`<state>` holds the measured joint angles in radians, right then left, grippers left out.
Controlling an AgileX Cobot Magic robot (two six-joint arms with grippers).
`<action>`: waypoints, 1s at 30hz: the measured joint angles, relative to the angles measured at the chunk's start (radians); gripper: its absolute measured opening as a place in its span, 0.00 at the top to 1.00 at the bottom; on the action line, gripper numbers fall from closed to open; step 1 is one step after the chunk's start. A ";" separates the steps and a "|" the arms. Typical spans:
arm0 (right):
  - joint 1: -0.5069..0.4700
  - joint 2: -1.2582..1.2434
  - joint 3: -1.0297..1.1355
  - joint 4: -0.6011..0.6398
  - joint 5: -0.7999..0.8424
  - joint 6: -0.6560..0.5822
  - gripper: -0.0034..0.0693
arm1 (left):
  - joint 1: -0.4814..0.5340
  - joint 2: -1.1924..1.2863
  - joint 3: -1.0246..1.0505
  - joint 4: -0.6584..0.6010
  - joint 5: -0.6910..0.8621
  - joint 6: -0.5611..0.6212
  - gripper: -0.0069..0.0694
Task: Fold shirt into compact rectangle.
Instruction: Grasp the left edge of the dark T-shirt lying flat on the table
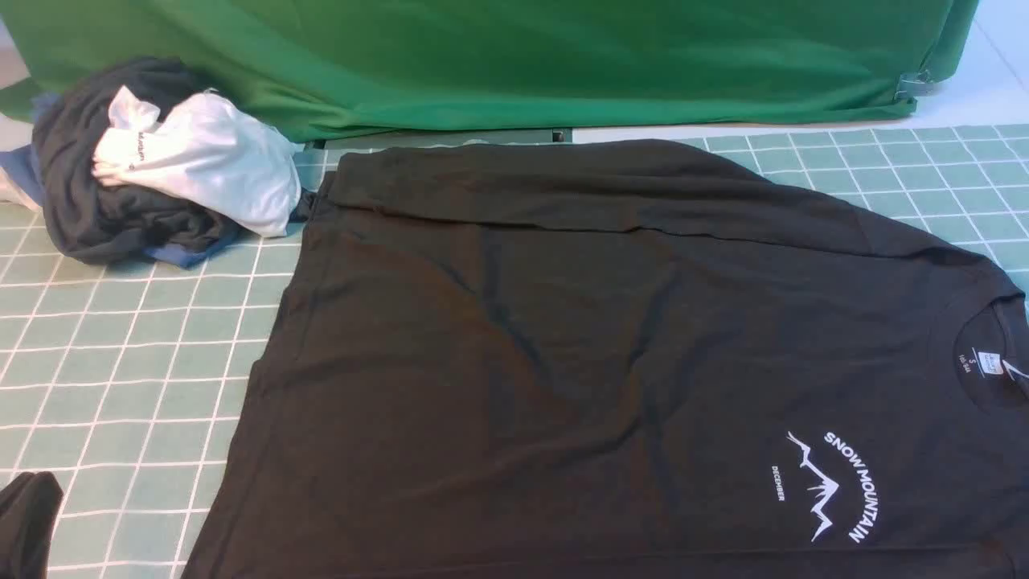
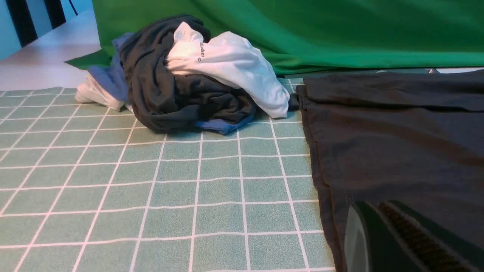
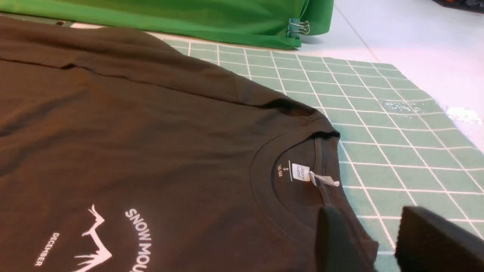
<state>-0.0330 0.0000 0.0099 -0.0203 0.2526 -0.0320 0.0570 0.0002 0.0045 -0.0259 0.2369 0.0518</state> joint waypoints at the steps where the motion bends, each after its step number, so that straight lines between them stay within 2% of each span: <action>1: 0.000 0.000 0.000 0.000 0.000 0.000 0.62 | 0.000 0.000 0.000 0.000 0.000 0.000 0.89; 23: 0.000 0.000 0.000 0.000 0.000 0.000 0.62 | 0.000 0.000 0.000 0.009 -0.013 -0.001 0.89; 27: 0.000 0.000 0.000 0.000 0.000 0.000 0.62 | 0.000 0.000 0.000 -0.102 -0.090 -0.037 0.89; 28: 0.000 0.000 0.000 0.000 0.000 0.000 0.62 | 0.000 0.000 0.000 -0.220 -0.161 -0.073 0.89; 29: 0.000 0.000 0.000 0.000 0.000 0.000 0.62 | 0.000 0.000 0.000 -0.234 -0.161 -0.073 0.89; 30: 0.000 0.000 0.000 0.000 0.000 0.000 0.62 | 0.000 0.000 0.000 -0.301 -0.203 -0.096 0.89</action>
<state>-0.0330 0.0000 0.0099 -0.0203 0.2526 -0.0320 0.0570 0.0002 0.0045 -0.3270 0.0342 -0.0441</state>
